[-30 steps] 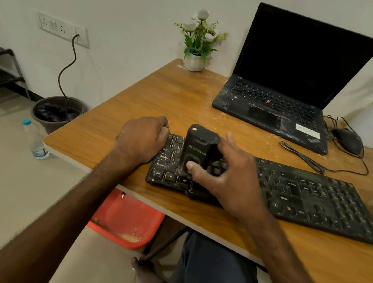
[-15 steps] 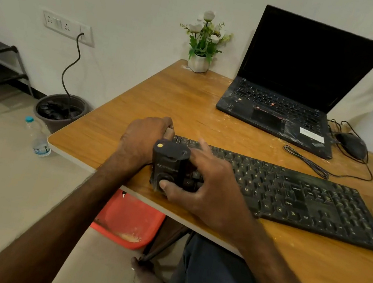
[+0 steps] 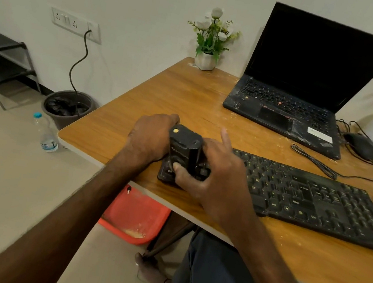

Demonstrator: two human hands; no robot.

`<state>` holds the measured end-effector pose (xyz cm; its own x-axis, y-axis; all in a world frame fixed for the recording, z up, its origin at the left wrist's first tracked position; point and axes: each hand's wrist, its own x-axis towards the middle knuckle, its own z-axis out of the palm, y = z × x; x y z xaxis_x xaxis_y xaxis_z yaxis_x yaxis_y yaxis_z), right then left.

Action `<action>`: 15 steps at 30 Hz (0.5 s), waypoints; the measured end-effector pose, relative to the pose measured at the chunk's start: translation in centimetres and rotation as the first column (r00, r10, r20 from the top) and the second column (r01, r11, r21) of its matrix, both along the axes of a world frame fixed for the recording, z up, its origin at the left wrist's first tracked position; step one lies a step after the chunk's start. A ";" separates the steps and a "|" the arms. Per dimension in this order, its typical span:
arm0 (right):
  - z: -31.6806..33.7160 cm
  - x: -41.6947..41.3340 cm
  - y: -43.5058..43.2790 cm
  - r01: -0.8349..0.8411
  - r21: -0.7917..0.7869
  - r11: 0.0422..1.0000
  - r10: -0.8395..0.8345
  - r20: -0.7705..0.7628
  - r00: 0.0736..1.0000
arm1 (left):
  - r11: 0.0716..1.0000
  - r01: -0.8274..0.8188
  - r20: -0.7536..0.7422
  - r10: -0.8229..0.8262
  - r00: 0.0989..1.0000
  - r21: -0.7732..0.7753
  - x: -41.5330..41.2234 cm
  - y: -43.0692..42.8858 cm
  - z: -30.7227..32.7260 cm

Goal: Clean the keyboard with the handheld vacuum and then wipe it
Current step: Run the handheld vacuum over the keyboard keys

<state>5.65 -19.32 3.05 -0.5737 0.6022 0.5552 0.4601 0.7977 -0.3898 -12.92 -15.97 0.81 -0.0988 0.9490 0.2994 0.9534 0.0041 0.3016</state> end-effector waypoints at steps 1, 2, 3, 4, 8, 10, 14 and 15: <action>-0.2 -0.2 -0.5 0.009 0.016 1.000 -0.009 0.004 1.000 | 1.000 -0.021 0.004 0.021 1.000 -0.012 0.1 0.2 0.0; -0.5 -0.5 -1.1 -0.004 0.036 0.999 0.004 0.012 1.000 | 0.999 -0.047 0.011 0.048 0.999 -0.025 0.1 0.5 0.1; -0.7 -0.8 -1.5 -0.030 0.062 0.998 0.029 0.020 0.999 | 0.998 -0.064 0.010 0.064 0.998 -0.021 0.2 0.7 0.1; -0.8 -0.9 -1.8 -0.054 0.072 0.996 0.053 0.021 0.998 | 0.997 -0.070 0.009 0.070 0.998 -0.026 0.2 0.8 0.1; 0.4 0.2 -0.6 -0.012 -0.075 0.997 0.006 -0.078 0.997 | 1.000 -0.007 0.028 0.006 1.000 0.021 0.2 -0.1 0.1; 0.7 0.6 -0.1 0.047 -0.081 0.996 -0.053 -0.074 0.996 | 0.998 -0.015 0.025 0.014 1.000 0.060 0.3 -0.3 0.2; 0.3 -0.6 -1.6 -0.081 -0.161 0.984 0.077 -0.031 0.997 | 0.999 -0.048 0.006 0.048 0.999 -0.022 0.4 0.6 0.3; 0.2 -0.9 -1.9 -0.118 -0.169 0.978 0.115 -0.031 0.993 | 0.998 -0.062 -0.001 0.062 0.998 -0.031 0.3 0.7 0.3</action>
